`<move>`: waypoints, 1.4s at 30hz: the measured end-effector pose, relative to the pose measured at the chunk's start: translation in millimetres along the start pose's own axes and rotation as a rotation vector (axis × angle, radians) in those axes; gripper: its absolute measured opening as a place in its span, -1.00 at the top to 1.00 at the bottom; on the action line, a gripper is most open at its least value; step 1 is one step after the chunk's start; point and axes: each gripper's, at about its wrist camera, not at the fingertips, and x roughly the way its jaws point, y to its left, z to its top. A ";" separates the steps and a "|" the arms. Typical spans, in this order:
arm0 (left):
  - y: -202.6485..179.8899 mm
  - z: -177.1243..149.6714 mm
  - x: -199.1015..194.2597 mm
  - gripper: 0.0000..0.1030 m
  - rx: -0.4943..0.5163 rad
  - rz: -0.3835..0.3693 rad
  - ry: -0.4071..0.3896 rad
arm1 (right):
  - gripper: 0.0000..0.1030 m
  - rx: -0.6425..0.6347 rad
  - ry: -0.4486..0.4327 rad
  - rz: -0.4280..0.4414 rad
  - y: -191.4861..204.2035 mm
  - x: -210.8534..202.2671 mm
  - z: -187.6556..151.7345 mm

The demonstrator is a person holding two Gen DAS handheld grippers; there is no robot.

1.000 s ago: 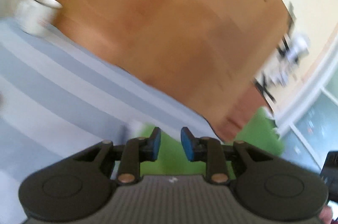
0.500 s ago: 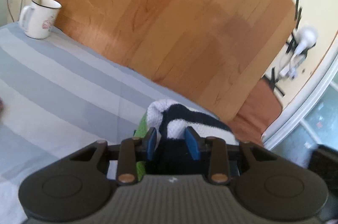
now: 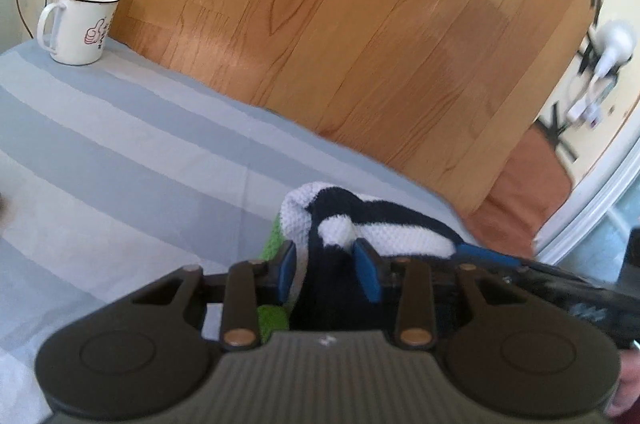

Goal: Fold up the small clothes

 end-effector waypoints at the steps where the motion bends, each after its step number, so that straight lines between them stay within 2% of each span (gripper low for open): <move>1: 0.0 -1.6 4.3 0.35 0.018 0.020 0.006 | 0.27 0.012 0.009 -0.001 0.1 6.9 -6.4; 3: 1.3 -4.7 10.4 0.34 0.042 0.051 0.003 | 0.27 0.002 -0.009 -0.012 1.3 8.6 -12.4; 7: 0.6 -5.4 9.3 0.26 0.055 0.067 0.000 | 0.27 0.011 -0.046 -0.014 0.7 2.4 -20.7; 9: -4.8 -7.4 8.2 0.03 0.082 0.114 -0.013 | 0.27 0.013 -0.063 -0.014 -0.8 2.6 -21.9; 10: -6.6 -8.6 8.7 -0.16 0.093 0.148 -0.020 | 0.27 0.007 -0.067 -0.022 1.6 2.4 -21.8; 13: -8.3 -11.4 5.9 -0.17 0.096 0.167 -0.028 | 0.23 -0.015 -0.090 -0.047 10.4 -1.9 -23.3; 17: -8.6 -14.1 0.2 -0.20 0.095 0.191 -0.039 | -0.09 -0.034 -0.164 -0.068 25.0 -23.0 -30.6; 21: -9.8 -15.0 -2.5 -0.22 0.101 0.211 -0.045 | -0.21 -0.029 -0.254 -0.091 25.3 -46.6 -46.7; 24: -11.5 -17.0 -4.7 -0.24 0.108 0.221 -0.047 | -0.28 0.042 -0.278 -0.109 13.9 -55.8 -58.7; 27: -11.3 -17.9 -6.7 -0.28 0.106 0.225 -0.048 | -0.30 0.169 -0.277 -0.107 -6.3 -59.7 -69.8; 32: -8.9 -20.7 -9.1 -0.46 0.106 0.239 -0.051 | -0.30 0.366 -0.240 -0.054 -37.9 -56.7 -85.1; 37: -3.2 -23.5 -13.5 -0.56 0.093 0.237 -0.058 | -0.39 0.446 -0.216 0.002 -50.0 -51.1 -95.4; 39: -1.6 -25.7 -21.9 -0.54 0.084 0.226 -0.083 | -0.46 0.463 -0.220 0.010 -52.7 -52.1 -100.1; 42: -0.1 -36.5 -43.6 -0.53 0.084 0.207 -0.168 | -0.56 0.491 -0.222 0.023 -59.9 -52.1 -108.6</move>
